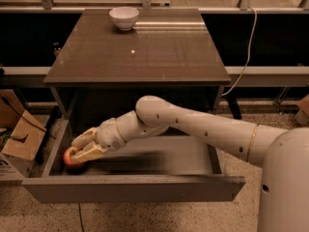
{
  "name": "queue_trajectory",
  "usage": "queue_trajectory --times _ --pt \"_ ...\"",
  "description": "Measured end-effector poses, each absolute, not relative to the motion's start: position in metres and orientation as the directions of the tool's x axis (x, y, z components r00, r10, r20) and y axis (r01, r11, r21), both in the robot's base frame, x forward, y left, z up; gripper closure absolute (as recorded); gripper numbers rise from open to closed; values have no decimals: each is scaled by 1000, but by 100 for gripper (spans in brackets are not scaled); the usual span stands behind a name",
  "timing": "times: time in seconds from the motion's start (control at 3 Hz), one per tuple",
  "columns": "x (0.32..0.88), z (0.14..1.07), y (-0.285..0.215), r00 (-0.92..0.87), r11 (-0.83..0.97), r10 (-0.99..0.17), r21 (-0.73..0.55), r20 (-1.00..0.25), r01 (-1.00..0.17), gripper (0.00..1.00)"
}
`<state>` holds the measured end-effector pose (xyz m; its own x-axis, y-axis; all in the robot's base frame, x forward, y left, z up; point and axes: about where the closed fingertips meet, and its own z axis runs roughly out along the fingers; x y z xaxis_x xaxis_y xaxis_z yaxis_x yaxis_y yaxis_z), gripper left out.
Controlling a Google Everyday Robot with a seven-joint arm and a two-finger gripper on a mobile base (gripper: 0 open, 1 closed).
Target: Pick apple from top drawer and place on counter
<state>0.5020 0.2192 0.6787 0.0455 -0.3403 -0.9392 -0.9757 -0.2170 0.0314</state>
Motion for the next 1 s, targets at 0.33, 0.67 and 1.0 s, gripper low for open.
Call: queue_trajectory --times 0.33,0.67,1.0 --pt "505 676 216 55 -203 -346 18 -937 -979 57" --pt "509 667 220 54 -199 -341 16 -938 -980 26" --pt "510 663 222 52 -198 -335 16 -941 -980 3"
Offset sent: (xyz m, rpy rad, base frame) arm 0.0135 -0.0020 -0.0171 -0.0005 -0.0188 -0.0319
